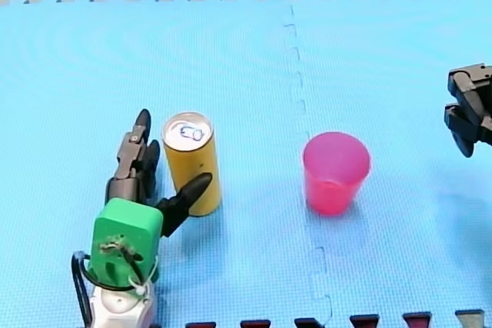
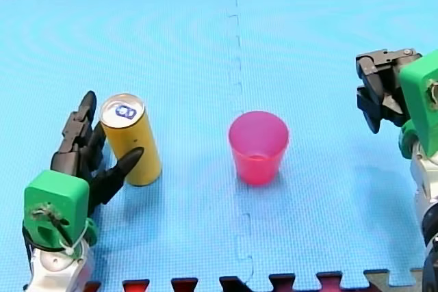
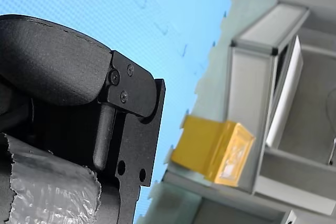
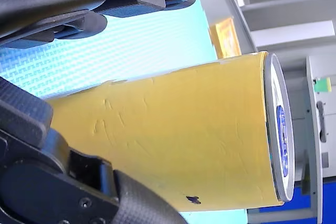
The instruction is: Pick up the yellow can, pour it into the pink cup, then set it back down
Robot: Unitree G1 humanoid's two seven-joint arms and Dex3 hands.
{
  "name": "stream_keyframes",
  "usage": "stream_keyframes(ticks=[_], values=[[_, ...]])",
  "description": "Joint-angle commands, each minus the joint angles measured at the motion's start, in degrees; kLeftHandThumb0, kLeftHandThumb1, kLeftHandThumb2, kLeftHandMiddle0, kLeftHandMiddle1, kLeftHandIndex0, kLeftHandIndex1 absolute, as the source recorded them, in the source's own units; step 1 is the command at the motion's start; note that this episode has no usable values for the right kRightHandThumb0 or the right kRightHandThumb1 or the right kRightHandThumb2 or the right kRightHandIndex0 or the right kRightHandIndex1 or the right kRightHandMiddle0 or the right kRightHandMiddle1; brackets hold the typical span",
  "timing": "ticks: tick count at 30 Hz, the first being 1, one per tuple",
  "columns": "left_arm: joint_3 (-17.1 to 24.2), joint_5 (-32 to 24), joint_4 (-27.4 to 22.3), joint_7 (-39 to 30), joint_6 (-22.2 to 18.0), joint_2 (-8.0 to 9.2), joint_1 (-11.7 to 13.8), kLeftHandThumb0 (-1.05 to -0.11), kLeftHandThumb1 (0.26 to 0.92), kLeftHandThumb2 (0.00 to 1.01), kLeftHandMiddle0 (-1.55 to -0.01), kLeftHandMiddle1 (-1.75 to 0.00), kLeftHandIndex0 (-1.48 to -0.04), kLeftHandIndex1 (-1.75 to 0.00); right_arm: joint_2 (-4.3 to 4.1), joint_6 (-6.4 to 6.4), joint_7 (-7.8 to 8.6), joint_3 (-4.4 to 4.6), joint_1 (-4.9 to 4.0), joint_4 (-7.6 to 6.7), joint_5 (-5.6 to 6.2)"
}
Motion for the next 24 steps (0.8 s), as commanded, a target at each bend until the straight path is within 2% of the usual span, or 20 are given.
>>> stream_keyframes(ticks=[1,14,19,24], values=[[0.32,-0.65,-0.05,-0.69,0.21,0.10,-0.32,-0.890,0.622,0.00,-0.29,0.00,-0.14,0.00,-0.34,-0.26,-0.10,0.05,0.02,-0.11,-0.05],[0.92,-2.11,-0.17,-4.35,1.97,0.33,-0.60,-0.838,0.590,0.00,-0.25,0.00,-0.11,0.00,-0.27,0.28,-0.10,-0.15,-0.34,-0.03,0.17],[0.50,-1.83,-0.21,-5.92,3.26,0.87,-0.70,-0.832,0.587,0.00,-0.22,0.00,-0.09,0.00,-0.24,0.37,0.40,-0.44,-0.42,0.01,0.47],[0.50,-1.94,-0.30,-6.53,3.83,1.00,-0.82,-0.835,0.591,0.00,-0.20,0.00,-0.08,0.00,-0.13,1.19,1.57,-1.04,-0.81,0.16,1.22]])
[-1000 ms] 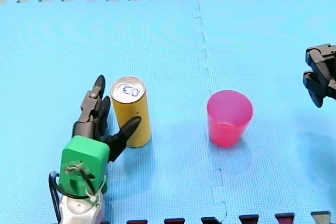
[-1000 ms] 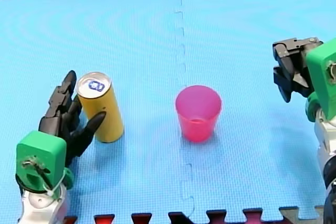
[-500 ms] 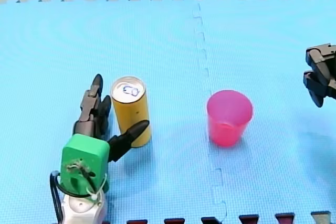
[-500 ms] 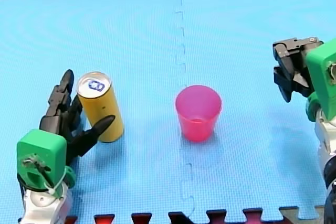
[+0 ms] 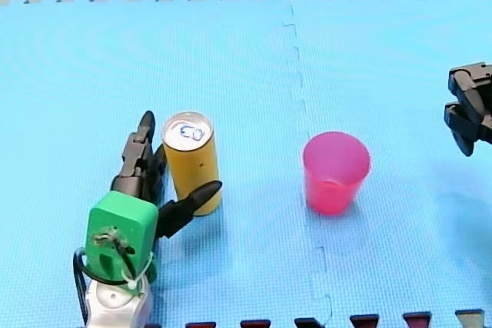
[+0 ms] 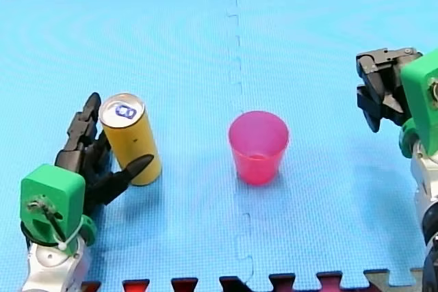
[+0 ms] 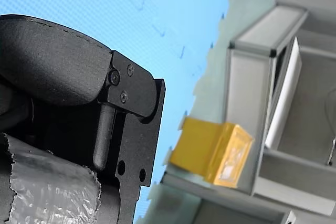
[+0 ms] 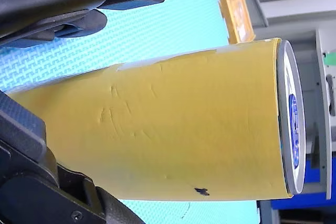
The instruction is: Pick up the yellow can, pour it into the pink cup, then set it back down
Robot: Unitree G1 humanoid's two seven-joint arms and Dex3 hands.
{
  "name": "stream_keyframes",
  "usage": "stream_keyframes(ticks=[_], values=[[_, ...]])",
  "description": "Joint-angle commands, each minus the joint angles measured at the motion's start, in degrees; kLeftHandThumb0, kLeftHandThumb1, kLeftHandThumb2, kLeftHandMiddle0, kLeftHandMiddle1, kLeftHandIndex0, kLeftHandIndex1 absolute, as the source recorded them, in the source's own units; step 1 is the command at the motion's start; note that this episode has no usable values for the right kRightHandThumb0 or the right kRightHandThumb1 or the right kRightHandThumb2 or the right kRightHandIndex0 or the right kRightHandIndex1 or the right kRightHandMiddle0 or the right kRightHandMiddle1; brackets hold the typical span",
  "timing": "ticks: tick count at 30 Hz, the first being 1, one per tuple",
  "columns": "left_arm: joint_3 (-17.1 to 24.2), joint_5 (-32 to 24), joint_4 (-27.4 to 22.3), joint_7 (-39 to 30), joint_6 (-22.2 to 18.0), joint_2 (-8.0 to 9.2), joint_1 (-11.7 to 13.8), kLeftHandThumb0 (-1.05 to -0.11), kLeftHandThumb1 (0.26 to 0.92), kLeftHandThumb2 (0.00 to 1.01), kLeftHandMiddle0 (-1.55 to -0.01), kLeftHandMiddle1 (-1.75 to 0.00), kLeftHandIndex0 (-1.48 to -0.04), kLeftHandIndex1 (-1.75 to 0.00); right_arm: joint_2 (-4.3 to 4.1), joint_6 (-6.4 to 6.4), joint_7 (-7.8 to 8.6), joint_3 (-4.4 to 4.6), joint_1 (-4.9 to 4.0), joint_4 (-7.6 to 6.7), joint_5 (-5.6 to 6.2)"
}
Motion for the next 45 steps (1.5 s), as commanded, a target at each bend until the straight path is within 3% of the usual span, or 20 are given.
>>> stream_keyframes(ticks=[1,7,16,31,45], values=[[-0.07,-0.03,-0.17,-0.04,0.31,0.32,-0.37,-0.837,0.592,0.00,-0.20,0.00,-0.08,0.00,-0.18,0.45,0.34,-0.40,-0.41,0.05,0.46],[0.01,0.00,0.09,0.26,0.64,0.35,-0.82,-0.856,0.602,0.00,-0.18,0.00,-0.07,0.00,-0.34,0.18,1.34,-0.94,-0.48,0.03,0.85],[0.78,-0.96,0.16,-0.29,0.80,-0.02,-0.98,-0.873,0.611,0.00,-0.18,0.00,-0.08,0.00,-0.23,-0.83,1.55,-1.24,-0.29,0.10,0.80],[0.01,0.04,0.13,-0.12,1.78,1.17,-2.29,-0.865,0.598,0.00,-0.19,0.00,-0.08,0.00,-0.03,-0.94,1.69,-1.73,-0.32,0.24,0.65],[-1.37,1.18,-0.34,-2.27,2.67,2.51,-1.97,-0.856,0.597,0.00,-0.20,0.00,-0.08,0.00,-0.23,-0.62,1.96,-1.92,-0.56,0.30,0.63]])
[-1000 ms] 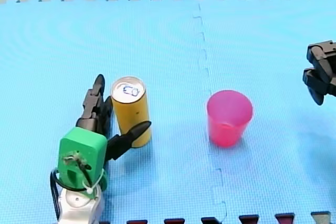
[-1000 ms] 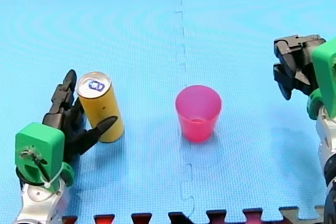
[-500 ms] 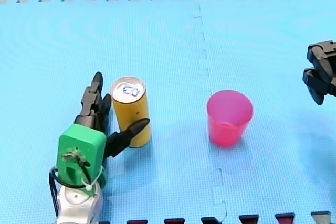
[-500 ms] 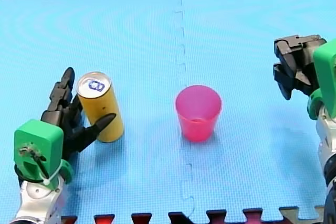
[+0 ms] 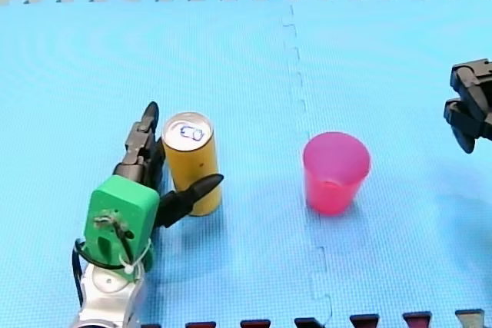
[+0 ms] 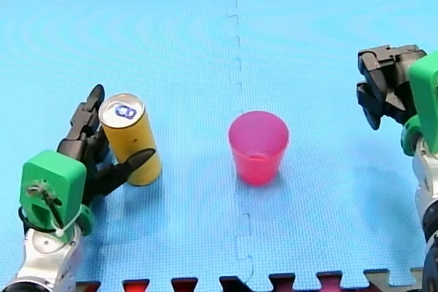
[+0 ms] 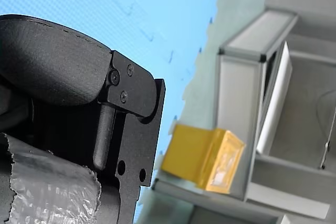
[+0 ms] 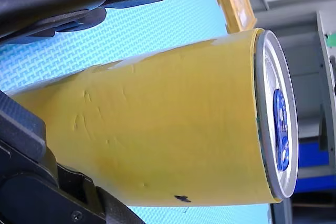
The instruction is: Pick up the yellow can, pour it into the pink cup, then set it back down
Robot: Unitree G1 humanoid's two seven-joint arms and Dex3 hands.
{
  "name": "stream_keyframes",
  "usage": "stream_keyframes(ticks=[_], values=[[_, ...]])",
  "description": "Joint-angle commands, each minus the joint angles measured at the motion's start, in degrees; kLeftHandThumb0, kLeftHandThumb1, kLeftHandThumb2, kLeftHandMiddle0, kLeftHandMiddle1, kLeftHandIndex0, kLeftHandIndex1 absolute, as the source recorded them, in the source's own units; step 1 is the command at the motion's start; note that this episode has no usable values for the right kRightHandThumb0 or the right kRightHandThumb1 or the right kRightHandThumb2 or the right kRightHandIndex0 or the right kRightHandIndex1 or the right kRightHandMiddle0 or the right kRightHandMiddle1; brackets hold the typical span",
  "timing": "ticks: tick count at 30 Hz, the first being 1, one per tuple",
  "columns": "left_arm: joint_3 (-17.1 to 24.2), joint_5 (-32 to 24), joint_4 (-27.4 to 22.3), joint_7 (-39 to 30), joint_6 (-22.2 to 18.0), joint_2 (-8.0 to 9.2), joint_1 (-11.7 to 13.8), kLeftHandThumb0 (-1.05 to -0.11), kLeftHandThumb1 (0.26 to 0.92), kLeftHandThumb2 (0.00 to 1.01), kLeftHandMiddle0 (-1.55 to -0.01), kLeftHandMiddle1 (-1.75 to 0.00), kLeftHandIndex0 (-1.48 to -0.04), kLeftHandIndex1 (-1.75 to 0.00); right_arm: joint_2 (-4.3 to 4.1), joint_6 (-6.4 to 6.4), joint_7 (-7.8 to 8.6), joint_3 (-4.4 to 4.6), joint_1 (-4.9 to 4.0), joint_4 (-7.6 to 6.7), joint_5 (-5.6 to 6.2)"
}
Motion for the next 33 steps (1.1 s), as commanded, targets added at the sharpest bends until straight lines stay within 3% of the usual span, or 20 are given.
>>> stream_keyframes(ticks=[1,8,33], values=[[-0.34,0.21,-0.24,-0.58,0.11,0.74,0.07,-0.858,0.598,0.00,-0.20,-0.01,-0.08,0.00,-0.23,0.06,0.06,-0.18,-0.24,0.06,0.29],[-0.28,-0.71,-0.69,-2.95,0.92,1.18,0.26,-0.862,0.604,0.00,-0.22,-0.01,-0.09,-0.01,-0.10,0.19,0.74,-0.68,-0.21,0.12,0.79],[1.71,-4.04,-1.83,-7.43,2.75,0.92,-0.07,-0.850,0.633,0.01,-0.23,-0.01,-0.15,-0.01,-0.12,-0.05,0.92,-0.87,0.02,0.09,0.92]])
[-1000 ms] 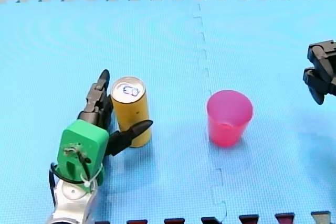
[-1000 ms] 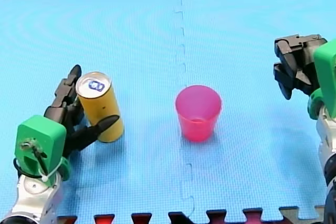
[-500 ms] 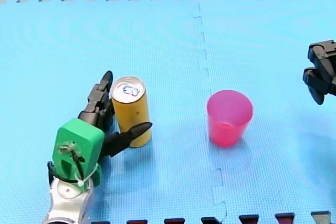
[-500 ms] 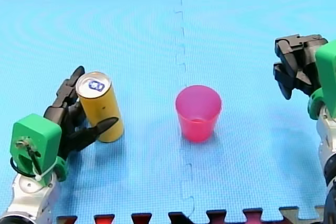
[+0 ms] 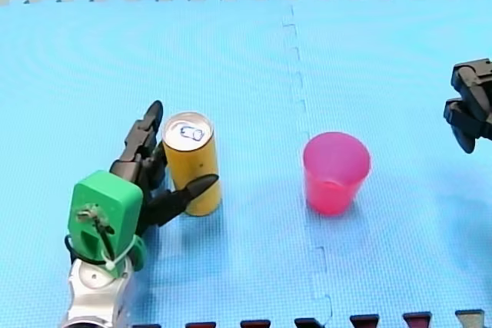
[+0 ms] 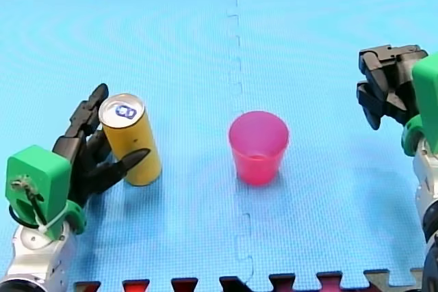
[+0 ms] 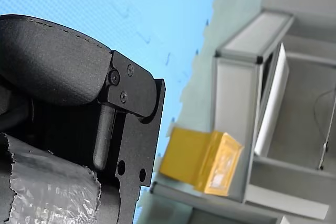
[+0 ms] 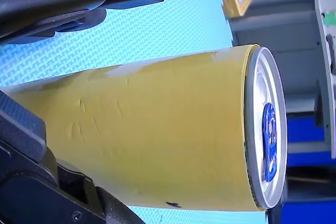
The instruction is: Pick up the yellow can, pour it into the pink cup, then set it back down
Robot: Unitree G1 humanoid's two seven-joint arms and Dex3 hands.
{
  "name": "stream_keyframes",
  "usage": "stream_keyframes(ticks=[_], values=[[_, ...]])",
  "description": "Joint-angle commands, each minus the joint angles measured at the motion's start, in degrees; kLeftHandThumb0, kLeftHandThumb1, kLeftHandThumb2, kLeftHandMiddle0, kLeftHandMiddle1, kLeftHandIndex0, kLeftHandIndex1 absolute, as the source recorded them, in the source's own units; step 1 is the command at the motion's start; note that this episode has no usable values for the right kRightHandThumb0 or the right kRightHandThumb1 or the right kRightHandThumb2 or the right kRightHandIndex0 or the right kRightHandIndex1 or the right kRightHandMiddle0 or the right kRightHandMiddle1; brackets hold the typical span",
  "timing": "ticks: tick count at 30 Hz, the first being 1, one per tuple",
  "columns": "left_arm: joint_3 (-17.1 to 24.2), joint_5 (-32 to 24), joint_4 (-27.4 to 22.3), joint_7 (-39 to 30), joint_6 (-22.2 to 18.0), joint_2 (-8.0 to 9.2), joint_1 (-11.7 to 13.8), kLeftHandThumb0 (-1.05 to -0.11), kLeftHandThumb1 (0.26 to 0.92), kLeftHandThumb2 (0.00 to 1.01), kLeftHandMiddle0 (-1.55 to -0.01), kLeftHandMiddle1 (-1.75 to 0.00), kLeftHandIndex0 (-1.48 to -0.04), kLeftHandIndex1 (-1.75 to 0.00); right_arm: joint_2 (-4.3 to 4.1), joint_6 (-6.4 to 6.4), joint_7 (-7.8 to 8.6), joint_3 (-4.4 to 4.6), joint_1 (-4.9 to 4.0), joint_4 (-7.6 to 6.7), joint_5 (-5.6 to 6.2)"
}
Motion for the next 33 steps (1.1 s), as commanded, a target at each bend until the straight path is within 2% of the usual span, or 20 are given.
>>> stream_keyframes(ticks=[1,17,22,27,33], values=[[0.01,0.05,0.08,0.20,0.07,0.29,-0.22,-0.850,0.634,0.01,-0.23,-0.01,-0.15,-0.01,-0.17,-0.15,-0.11,-0.12,0.02,0.01,0.17],[-1.07,1.46,-0.20,0.81,0.83,0.48,-0.41,-0.845,0.640,0.00,-0.24,0.00,-0.16,0.00,0.33,-0.60,-0.27,-0.36,0.62,-0.14,0.58],[-1.92,2.52,-0.24,1.14,1.26,0.86,-0.71,-0.846,0.638,0.00,-0.25,-0.01,-0.17,-0.01,0.57,-0.45,-0.46,-0.47,0.74,-0.15,0.80],[-2.47,2.96,-0.28,0.70,1.65,1.11,-0.76,-0.838,0.629,0.00,-0.26,-0.01,-0.18,-0.01,0.60,-0.18,0.03,-0.62,0.79,-0.17,1.12],[-2.94,3.02,0.40,-0.73,2.53,0.74,-1.71,-0.815,0.616,0.00,-0.27,-0.01,-0.19,-0.01,0.53,-0.05,0.05,-0.50,0.76,-0.21,1.15]])
